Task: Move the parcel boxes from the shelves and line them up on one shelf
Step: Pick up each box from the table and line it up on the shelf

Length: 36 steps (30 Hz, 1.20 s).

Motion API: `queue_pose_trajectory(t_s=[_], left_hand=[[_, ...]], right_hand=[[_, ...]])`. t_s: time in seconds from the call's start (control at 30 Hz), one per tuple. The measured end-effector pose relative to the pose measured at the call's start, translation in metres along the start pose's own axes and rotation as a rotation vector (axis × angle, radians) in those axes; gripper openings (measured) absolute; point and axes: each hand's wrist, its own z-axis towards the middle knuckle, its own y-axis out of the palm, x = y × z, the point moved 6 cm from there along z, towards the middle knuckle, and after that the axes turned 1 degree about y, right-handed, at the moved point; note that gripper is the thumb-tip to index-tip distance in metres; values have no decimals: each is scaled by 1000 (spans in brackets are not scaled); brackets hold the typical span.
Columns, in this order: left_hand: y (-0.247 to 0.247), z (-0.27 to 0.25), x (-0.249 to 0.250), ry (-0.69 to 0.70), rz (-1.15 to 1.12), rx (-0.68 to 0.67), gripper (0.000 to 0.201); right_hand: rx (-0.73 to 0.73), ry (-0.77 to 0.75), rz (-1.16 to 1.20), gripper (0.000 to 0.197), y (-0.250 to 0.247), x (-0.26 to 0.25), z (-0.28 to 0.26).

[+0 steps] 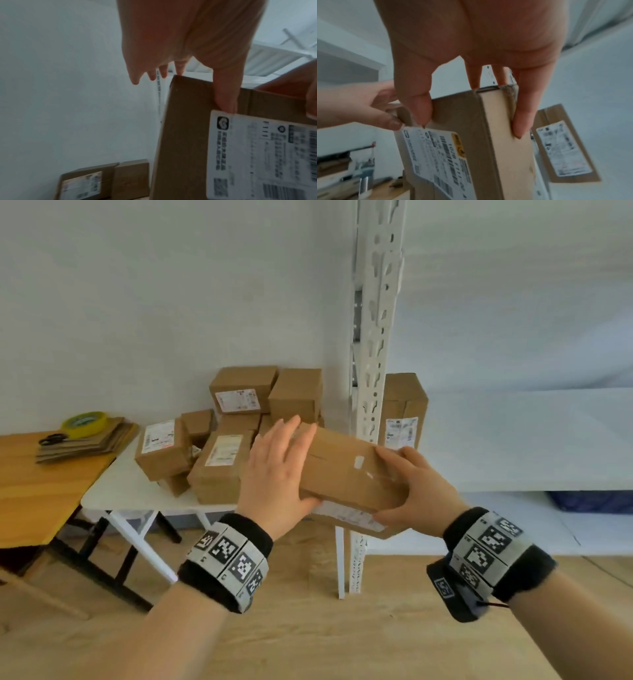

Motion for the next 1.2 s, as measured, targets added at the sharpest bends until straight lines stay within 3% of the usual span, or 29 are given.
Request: queue_pose_trajectory(t_s=[0.07,0.17,0.3,0.4,0.47,0.57,0.67,0.8,0.9,1.03,1.2], left_hand=[[15,3,29,100,90,-167,116],[34,10,63,173,152,-315,124],[49,24,98,160,72,-358,131],[60,39,118,21,-192,-354,132],[74,49,135,-97,-418,-352,134],[100,68,171,-180,-607,-344,136],[122,90,205,-220,-710,-345,135],[148,116,233,-218,-769,-333,126],[161,135,246,-240,-683,-307,109],[174,159,249,-321,-592,-280,65],[200,191,228,-348,-493,-259,52]], right_hand=[[-7,29,-121,104,-6,9,-17],[3,27,-282,102,-22,19,-37],[71,17,-311,104,-50,38,-52],[271,58,-12,114,-85,72,-58],[389,166,205,120,-108,104,-61],[405,316,487,119,-128,154,-58],[427,272,666,118,-151,189,-48],[518,167,523,81,-182,222,-32],[552,142,414,72,-189,235,-19],[546,131,379,66,-180,243,2],[538,180,348,61,-163,254,36]])
